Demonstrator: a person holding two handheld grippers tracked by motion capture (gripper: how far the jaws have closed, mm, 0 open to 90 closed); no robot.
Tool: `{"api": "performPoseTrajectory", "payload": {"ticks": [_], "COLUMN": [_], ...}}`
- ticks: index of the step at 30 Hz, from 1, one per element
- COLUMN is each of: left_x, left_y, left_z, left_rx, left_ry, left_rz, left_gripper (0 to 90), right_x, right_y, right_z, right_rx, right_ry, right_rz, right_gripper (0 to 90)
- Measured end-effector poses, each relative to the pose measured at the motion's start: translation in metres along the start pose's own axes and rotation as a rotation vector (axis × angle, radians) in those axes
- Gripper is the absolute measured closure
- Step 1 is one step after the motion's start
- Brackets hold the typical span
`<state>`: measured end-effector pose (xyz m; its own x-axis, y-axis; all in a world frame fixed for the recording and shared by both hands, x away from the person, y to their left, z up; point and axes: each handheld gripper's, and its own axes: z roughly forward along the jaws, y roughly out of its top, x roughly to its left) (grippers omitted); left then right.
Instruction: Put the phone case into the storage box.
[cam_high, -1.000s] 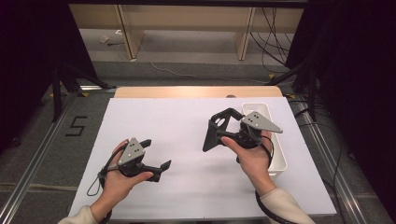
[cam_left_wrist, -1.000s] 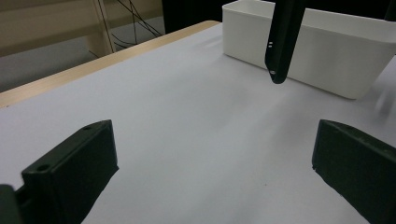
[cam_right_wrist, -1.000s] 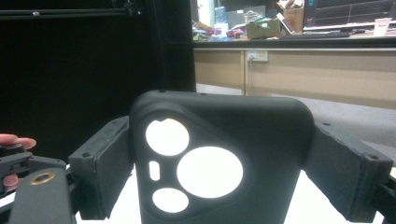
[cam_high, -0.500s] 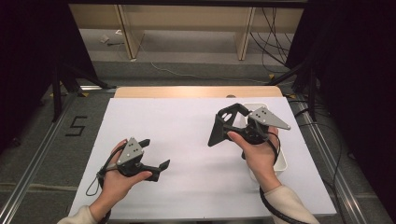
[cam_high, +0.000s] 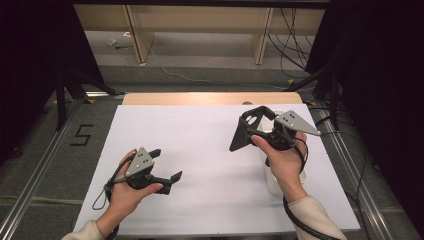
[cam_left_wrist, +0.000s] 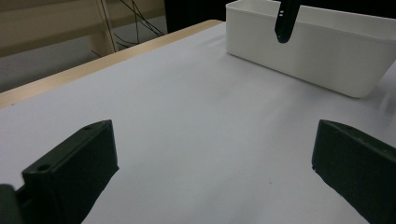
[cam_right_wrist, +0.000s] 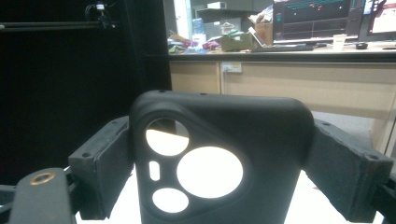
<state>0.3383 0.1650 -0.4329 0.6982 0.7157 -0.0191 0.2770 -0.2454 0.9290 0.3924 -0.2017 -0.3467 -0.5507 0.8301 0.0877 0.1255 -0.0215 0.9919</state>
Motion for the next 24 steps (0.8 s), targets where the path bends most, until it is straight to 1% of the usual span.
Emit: {"api": "performPoseTrajectory", "payload": {"ticks": [5,9,21,24], "left_x": [0.000,0.000,0.001,0.001], "left_y": [0.000,0.000,0.000,0.000], "left_z": [0.000,0.000,0.000,0.000], "left_rx": [0.001,0.002,-0.002,-0.003], "left_ry": [0.001,0.002,0.006,0.007], "left_rz": [0.001,0.001,-0.001,-0.001], "left_gripper": [0.0,0.0,0.0,0.0], "right_x": [-0.004,-0.009,-0.019,-0.022], "right_y": [0.003,0.006,0.010,0.011], "right_z": [-0.003,-0.005,-0.011,-0.012], "right_rx": [-0.006,-0.017,-0.026,-0.029], "right_ry": [-0.013,-0.033,-0.071,-0.082], "right_rz": [0.003,0.004,0.010,0.004], "right_gripper": [14.9,14.9,14.9,14.9]}}
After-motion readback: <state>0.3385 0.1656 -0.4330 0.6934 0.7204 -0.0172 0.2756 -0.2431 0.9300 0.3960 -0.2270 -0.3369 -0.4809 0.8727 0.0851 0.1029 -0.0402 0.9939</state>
